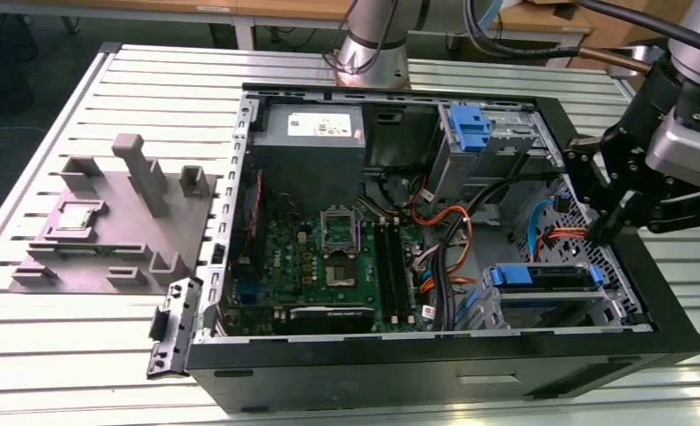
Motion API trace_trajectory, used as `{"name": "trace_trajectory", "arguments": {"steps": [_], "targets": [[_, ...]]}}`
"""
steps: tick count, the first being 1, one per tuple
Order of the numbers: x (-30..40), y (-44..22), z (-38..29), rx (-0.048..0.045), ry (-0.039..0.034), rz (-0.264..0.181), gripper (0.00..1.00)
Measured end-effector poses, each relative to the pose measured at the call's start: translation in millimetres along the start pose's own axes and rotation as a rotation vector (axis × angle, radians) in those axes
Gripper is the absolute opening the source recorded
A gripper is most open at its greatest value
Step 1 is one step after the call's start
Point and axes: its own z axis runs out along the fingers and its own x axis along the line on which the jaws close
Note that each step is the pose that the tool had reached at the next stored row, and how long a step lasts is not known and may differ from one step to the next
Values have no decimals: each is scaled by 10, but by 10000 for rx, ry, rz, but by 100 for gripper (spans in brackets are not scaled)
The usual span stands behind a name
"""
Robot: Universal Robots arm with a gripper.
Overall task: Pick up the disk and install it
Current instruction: 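Insert the first disk wire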
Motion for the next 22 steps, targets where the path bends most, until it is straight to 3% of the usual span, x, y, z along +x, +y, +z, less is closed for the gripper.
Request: {"name": "trace_trajectory", "arguments": {"steps": [9,22], "targets": [[-1,0,12,-172,34,1605,17],[-1,0,12,-178,35,1659,17]]}}
